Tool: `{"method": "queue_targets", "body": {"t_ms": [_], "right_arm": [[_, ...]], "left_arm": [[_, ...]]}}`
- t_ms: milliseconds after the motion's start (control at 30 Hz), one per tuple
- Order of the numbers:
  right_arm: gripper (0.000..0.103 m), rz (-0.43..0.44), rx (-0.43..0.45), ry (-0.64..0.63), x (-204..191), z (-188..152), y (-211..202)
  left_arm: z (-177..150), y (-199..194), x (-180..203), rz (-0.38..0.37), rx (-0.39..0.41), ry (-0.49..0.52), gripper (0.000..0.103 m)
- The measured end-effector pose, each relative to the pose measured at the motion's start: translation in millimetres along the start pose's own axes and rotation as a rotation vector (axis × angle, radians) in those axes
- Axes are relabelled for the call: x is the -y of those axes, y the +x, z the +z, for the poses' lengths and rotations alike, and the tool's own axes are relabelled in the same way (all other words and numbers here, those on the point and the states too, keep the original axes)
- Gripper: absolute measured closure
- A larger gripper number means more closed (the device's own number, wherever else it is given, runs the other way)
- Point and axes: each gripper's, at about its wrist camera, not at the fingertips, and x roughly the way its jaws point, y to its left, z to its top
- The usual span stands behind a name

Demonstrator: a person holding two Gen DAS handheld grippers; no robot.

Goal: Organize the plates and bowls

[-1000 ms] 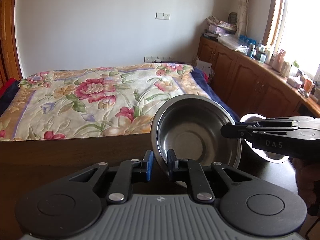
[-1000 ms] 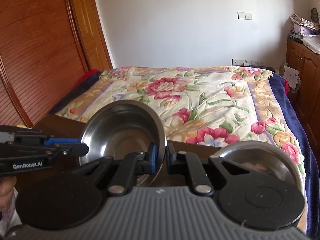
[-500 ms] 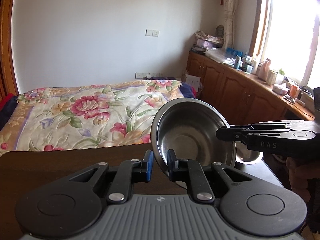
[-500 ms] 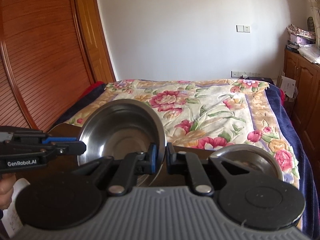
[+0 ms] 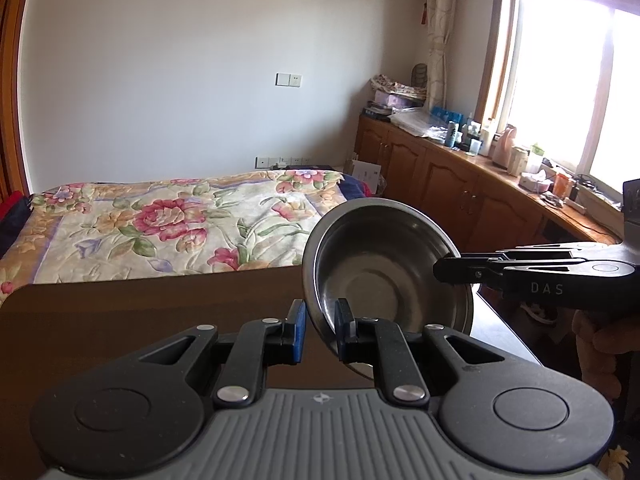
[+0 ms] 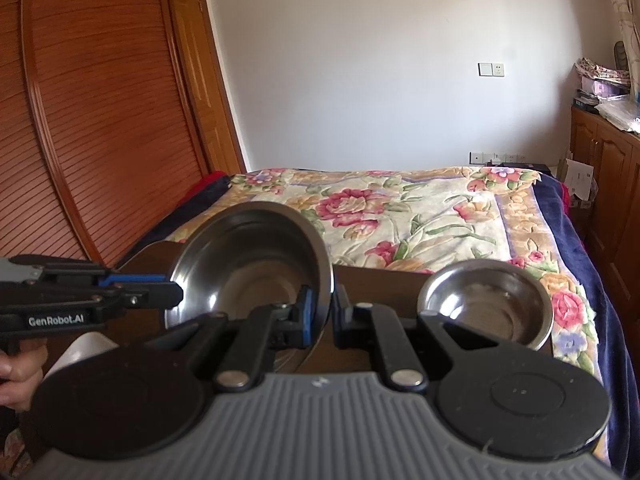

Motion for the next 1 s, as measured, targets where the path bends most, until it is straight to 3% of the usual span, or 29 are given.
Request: {"method": "queue_targets", "body": {"t_ms": [333,700,1000], "right_arm": [[0.091,0.034,-0.019,0.035,-7.2,-35.0,-21.4],[0.091,0.036,-0.042,0.043,-15.9,-67.1,-38.8],[0.091,0.026,-0.059,0.014,-25.9,-79.1,-39.6]], "left_arm": [[-37.9,-25.9,11.2,0.001,0.021,0.024,0.06],[-74.9,-44.0,15.6,-0.031,-0.016,-0.002,0.06],[-83.3,-42.0,15.2,-0.029,-0.052,0.019,0.06]]}}
